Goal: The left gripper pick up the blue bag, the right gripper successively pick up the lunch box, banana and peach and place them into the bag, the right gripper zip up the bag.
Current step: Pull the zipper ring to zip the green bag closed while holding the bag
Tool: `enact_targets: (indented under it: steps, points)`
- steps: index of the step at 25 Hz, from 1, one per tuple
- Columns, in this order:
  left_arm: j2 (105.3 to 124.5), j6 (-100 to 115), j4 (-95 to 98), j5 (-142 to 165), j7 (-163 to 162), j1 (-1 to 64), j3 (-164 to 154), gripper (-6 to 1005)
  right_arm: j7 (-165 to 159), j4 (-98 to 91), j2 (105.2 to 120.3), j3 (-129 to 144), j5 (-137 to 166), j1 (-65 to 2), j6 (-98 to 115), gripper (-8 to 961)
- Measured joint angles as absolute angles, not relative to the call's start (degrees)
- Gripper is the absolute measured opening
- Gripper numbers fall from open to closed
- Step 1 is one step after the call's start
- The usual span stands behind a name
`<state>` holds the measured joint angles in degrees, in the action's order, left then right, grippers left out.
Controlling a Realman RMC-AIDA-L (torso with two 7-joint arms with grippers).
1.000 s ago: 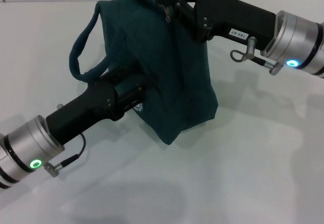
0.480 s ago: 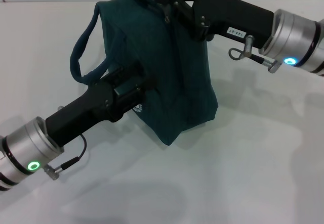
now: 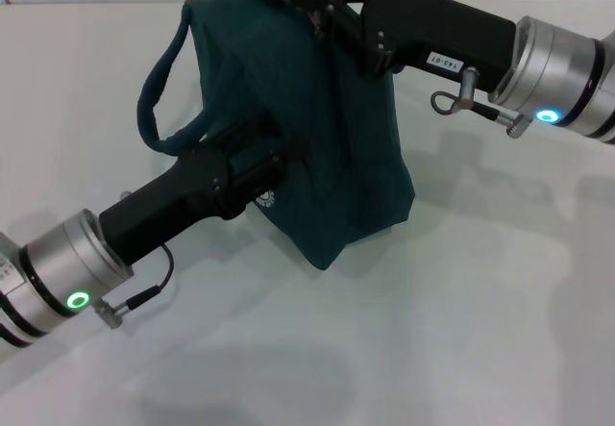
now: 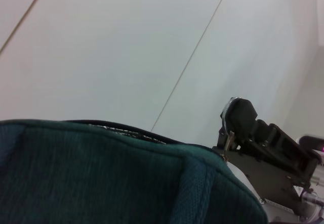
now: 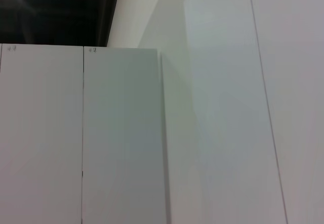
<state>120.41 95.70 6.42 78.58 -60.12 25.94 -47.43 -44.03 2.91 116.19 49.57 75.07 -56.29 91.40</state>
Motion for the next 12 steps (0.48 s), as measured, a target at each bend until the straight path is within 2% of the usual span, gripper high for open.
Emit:
enact_targets:
  steps: [12]
  points:
    - [120.02, 93.8, 6.5, 76.0, -61.4, 25.5, -47.4, 701, -44.3, 3.0, 116.19, 49.6, 75.2, -56.4, 91.8, 50]
